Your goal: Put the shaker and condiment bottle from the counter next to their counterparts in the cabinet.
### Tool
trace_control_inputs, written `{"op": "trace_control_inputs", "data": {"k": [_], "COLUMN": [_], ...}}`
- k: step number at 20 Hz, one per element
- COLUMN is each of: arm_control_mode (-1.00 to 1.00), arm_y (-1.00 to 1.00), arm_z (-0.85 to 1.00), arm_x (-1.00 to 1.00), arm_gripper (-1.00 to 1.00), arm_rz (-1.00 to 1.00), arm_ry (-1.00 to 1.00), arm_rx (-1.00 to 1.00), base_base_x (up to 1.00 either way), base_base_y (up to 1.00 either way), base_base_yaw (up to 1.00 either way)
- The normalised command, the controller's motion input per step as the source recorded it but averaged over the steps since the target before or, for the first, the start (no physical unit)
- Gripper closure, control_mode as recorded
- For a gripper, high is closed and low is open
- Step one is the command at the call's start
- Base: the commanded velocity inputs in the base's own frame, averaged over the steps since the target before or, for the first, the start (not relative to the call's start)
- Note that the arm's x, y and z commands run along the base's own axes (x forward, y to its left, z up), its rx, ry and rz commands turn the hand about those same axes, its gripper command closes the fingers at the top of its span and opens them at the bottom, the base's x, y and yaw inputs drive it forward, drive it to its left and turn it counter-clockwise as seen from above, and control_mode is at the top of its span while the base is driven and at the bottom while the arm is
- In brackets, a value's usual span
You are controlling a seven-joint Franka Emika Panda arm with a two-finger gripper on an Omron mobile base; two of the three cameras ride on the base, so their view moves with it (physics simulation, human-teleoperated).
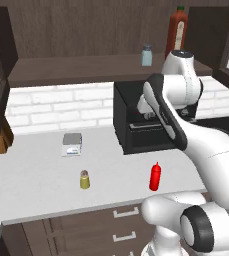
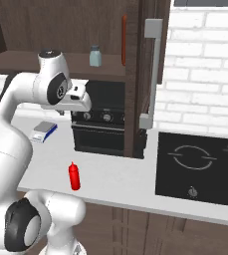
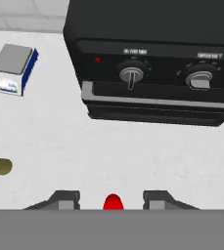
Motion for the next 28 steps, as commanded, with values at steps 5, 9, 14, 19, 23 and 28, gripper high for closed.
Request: {"op": "trace_control_inputs", "data": {"k": [5, 9, 14, 19, 23, 28], "arm_control_mode": [-1.0, -1.0, -1.0, -1.0, -1.0, -1.0], "arm_y": [0.02, 0.08, 0.14, 0.51, 0.15, 0.0], "arm_z": [-0.12, -0.31, -0.12, -0.47, -0.64, -0.5], "arm_x": [-0.26, -0.44, -0.51, -0.29, -0.16, -0.11], "arm_gripper": [-1.0, -1.0, -1.0, -1.0, -1.0, -1.0], "arm_rz": [-0.01, -0.02, -0.39, -0.27, -0.32, -0.28], "arm_ry": [0.0, -0.15, -0.26, -0.47, -0.43, -0.23], "arm_rx": [-0.03, -0.06, 0.0, -0.06, 0.0, 0.01], "base_base_x": [0.0, 0.0, 0.0, 0.0, 0.0, 0.0], "base_base_y": [0.0, 0.0, 0.0, 0.0, 0.0, 0.0], "base_base_yaw": [0.0, 0.0, 0.0, 0.0, 0.0, 0.0]}}
